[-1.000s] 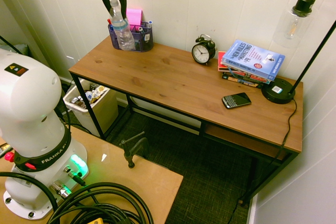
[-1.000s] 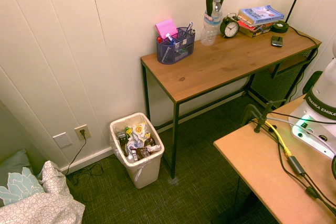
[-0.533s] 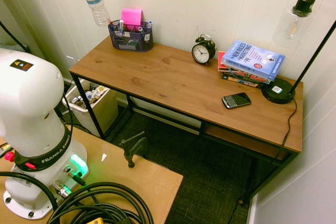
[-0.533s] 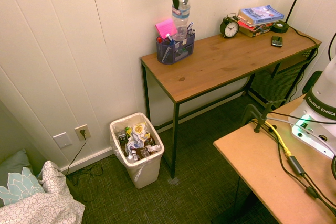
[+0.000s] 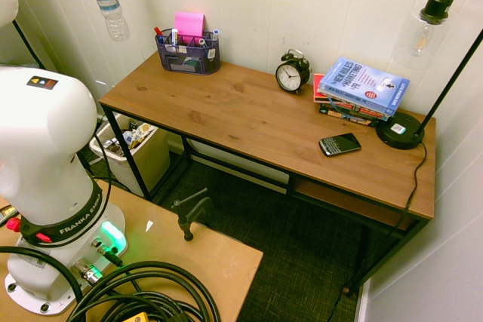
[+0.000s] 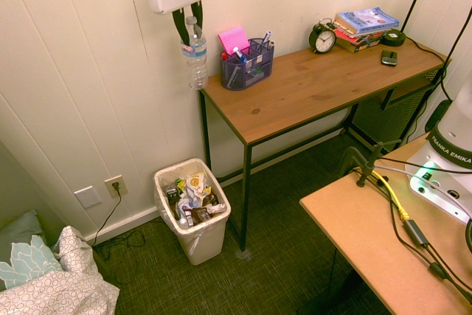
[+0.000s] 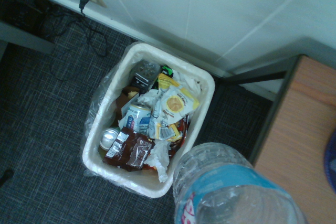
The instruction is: Throw the bottle in the trash bin
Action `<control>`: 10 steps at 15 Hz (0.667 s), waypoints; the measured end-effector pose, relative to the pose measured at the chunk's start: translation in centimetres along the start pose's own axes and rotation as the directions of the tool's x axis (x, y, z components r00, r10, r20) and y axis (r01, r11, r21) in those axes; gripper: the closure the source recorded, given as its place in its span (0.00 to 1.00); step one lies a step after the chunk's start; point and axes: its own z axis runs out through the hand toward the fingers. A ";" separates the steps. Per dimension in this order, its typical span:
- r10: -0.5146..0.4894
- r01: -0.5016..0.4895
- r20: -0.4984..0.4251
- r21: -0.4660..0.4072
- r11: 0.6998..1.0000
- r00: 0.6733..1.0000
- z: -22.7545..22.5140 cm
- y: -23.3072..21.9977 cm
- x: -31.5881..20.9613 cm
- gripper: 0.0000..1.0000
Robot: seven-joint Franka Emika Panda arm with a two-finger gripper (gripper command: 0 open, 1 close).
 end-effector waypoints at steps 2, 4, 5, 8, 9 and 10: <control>-0.026 0.027 0.029 -0.026 0.999 0.999 3.4 -2.5 -0.6 1.00; -0.049 0.052 0.052 -0.053 0.997 0.997 6.4 -4.5 -1.6 1.00; -0.061 0.064 0.059 -0.062 0.996 0.996 7.3 -5.4 -2.1 1.00; -0.081 0.087 0.072 -0.089 0.992 0.994 9.3 -6.8 -2.8 1.00; -0.084 0.092 0.081 -0.102 0.991 0.993 10.8 -6.9 -2.7 1.00; -0.085 0.095 0.093 -0.118 0.988 0.992 12.7 -6.9 -2.5 1.00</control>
